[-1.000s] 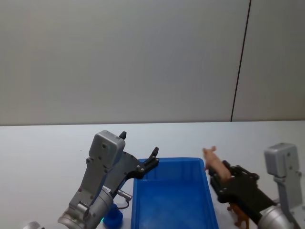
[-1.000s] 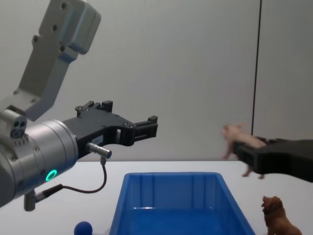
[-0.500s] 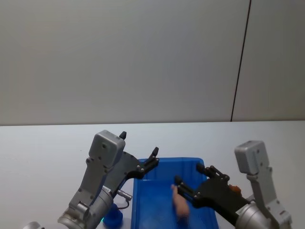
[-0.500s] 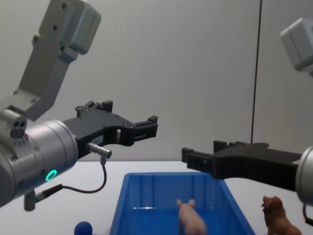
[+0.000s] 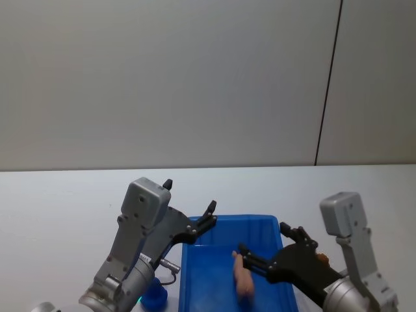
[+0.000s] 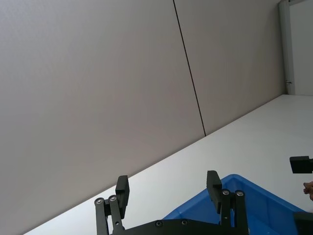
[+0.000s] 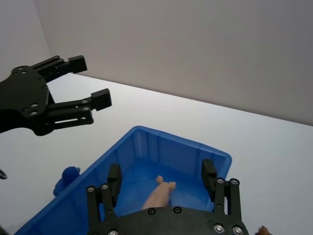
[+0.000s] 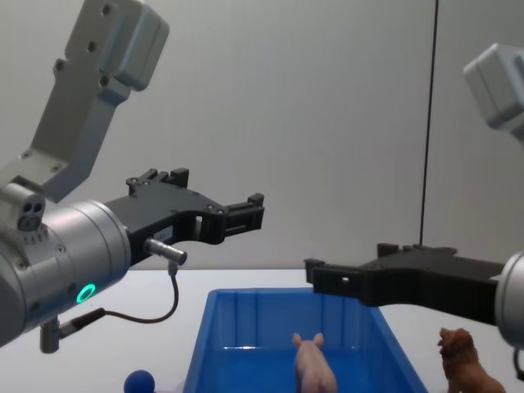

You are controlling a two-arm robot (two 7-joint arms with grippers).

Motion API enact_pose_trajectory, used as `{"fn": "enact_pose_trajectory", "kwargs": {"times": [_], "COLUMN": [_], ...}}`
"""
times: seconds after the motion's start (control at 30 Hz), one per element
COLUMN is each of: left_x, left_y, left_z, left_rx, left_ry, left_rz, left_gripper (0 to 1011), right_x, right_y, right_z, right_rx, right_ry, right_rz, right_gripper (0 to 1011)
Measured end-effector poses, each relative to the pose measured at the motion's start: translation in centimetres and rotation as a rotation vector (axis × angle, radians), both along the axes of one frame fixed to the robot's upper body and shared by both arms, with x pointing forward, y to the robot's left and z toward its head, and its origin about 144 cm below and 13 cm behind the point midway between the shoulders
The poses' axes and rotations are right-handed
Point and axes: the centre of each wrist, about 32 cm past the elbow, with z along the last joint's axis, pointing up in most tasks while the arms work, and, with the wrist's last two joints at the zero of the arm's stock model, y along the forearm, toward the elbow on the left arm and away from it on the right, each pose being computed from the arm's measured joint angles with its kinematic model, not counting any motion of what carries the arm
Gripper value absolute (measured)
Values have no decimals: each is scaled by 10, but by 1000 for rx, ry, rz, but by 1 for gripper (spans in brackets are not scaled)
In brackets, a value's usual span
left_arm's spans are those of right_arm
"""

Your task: Pick up the two dolls from the table and place them into the box.

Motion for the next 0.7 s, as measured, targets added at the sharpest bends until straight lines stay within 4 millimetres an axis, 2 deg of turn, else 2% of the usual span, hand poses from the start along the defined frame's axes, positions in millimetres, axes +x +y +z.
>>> {"fn": "enact_pose_trajectory", "kwargs": {"times": [0.7], "left_x": [0], "left_y": [0], "left_z": [0], "left_rx": [0], "left_ry": [0], "left_rz": [0], "left_gripper": [1001], "right_x": [-23], "right_y": [-32], "right_z": [1], "right_rx": [-60], "right_ry": [38], "right_rz": [-219], "right_gripper": [1001]}}
